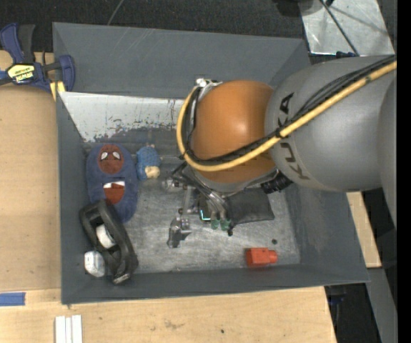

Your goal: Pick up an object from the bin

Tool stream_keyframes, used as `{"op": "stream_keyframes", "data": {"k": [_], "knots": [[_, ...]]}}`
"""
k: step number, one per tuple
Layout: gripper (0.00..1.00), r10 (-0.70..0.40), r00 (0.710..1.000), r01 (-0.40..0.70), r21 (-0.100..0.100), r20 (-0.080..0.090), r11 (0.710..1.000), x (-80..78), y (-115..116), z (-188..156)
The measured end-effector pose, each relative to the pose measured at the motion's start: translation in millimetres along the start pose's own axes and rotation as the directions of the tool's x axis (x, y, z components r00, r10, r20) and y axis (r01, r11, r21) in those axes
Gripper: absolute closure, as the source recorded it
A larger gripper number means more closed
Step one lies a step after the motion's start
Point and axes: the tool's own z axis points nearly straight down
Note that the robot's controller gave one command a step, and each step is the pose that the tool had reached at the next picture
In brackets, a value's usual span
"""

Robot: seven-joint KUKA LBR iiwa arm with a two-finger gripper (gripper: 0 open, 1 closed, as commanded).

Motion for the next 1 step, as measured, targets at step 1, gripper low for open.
{"op": "stream_keyframes", "data": {"k": [1], "knots": [[0.0, -0.175, 0.984, 0.175, 0.001, 0.01, 0.985, -58.6, -30.3, 37.6]]}}
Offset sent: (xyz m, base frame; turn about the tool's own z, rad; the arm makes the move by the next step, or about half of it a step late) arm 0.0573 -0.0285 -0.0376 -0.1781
